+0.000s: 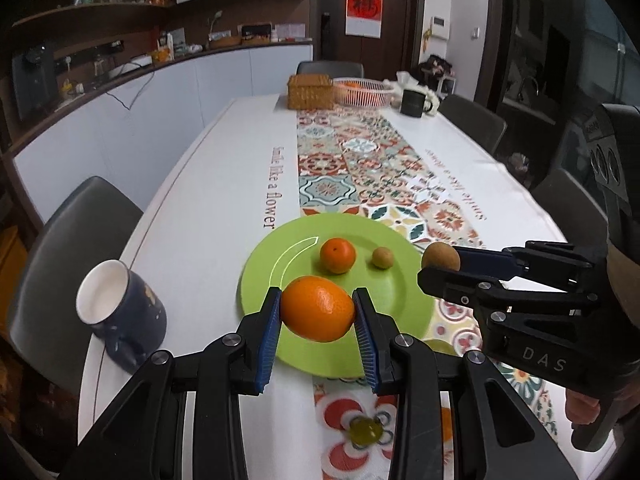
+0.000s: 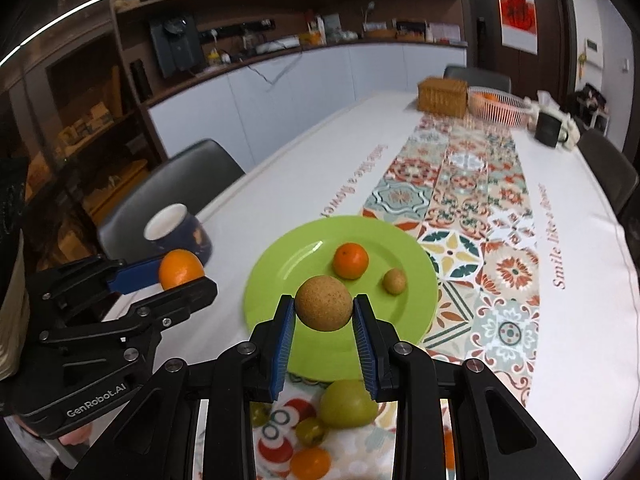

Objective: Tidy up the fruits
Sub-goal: 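Carry both fruits onto the green plate and release them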

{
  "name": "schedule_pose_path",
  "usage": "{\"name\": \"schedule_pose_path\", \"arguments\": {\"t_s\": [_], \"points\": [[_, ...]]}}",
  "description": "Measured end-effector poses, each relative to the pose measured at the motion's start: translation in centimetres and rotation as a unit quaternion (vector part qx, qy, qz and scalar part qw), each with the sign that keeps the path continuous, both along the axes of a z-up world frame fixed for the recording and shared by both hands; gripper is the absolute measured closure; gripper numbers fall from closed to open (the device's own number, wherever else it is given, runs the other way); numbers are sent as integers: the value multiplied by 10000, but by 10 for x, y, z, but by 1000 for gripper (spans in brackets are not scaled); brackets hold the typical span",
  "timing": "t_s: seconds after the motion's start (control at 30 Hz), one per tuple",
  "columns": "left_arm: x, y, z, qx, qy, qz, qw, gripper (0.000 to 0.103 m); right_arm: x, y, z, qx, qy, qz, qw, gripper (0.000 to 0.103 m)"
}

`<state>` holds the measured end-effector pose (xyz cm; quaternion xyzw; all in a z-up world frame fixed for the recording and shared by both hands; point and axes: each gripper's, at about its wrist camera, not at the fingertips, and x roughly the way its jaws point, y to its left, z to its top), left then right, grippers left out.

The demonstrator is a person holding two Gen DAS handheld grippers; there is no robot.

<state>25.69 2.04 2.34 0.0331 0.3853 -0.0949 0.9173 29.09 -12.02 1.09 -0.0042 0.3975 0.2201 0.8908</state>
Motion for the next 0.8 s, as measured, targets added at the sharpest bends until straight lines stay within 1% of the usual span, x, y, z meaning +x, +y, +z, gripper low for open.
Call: {"name": "schedule_pose_path", "arguments": {"t_s": [0.17,0.33,0.5,0.7,0.73,0.8], "points": [[30,2,-20,-117,400,-25,9991,68,27,3,-23,-136,392,-12,9991,72],[51,3,-46,-101,773,4,9970,68,42,8,-41,-257,682,1,9973,72],[59,1,-63,-71,994,-57,9950,68,48,10,-55,-333,850,11,9958,72],[62,-2,-72,31,1183,-50,9930,67,51,10,-64,-372,939,24,9949,72],[62,-2,-71,51,1188,-46,9929,67,50,10,-64,-402,929,7,9949,72],[59,-1,-68,60,1167,-10,9931,58,49,9,-63,-456,895,-51,9949,67]]}}
